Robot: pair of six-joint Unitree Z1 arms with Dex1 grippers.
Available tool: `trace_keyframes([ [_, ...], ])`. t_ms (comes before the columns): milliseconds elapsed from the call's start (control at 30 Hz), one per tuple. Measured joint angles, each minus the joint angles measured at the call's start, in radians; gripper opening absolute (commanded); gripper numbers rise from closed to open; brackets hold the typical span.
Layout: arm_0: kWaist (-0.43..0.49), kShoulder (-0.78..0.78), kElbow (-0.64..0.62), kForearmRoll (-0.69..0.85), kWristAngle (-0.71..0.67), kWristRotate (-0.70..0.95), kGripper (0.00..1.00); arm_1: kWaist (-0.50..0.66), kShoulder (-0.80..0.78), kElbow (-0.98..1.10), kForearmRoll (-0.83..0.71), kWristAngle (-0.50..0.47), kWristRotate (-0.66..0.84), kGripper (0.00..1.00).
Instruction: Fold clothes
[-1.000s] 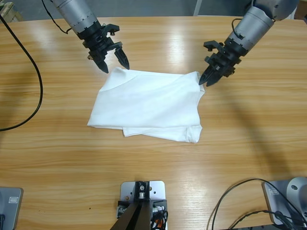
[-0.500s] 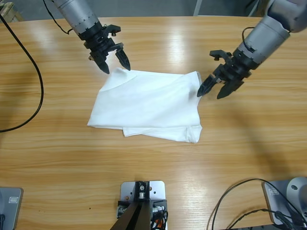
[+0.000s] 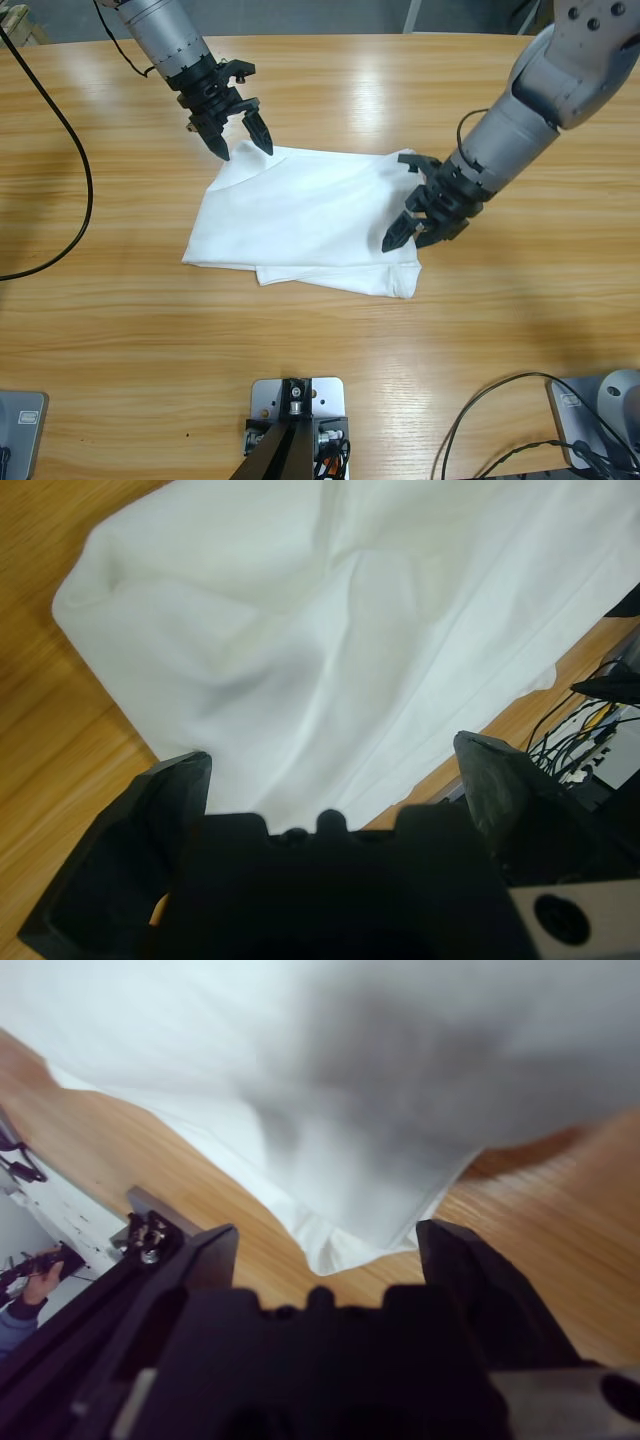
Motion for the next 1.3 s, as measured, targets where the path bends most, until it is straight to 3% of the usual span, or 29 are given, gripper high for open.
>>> trace_keyframes([
  [100, 0.0, 0.0, 0.0, 0.0, 0.0, 0.001, 0.946, 0.0, 0.0, 0.036, -0.031, 0.0, 0.015, 0.723],
  [133, 0.0, 0.0, 0.0, 0.0, 0.0, 0.002, 0.946, 0.0, 0.0, 0.042, -0.036, 0.0, 0.018, 0.664],
  [167, 0.0, 0.0, 0.0, 0.0, 0.0, 0.003, 0.946, 0.0, 0.0, 0.046, -0.041, 0.0, 0.02, 0.544],
  [233, 0.0, 0.0, 0.001, 0.0, 0.0, 0.004, 0.946, 0.0, 0.0, 0.048, -0.049, 0.0, 0.024, 0.108],
  [267, 0.0, -0.001, 0.002, 0.0, 0.001, 0.005, 0.947, 0.0, 0.0, 0.048, -0.053, 0.0, 0.027, 0.0],
  [900, 0.0, -0.001, 0.025, 0.0, 0.001, 0.014, 0.95, 0.0, -0.001, 0.081, -0.076, 0.0, 0.03, 0.0],
  [1300, 0.0, -0.001, 0.034, 0.0, 0.001, 0.027, 0.95, 0.0, -0.095, 0.166, -0.097, 0.0, 0.051, 0.0],
])
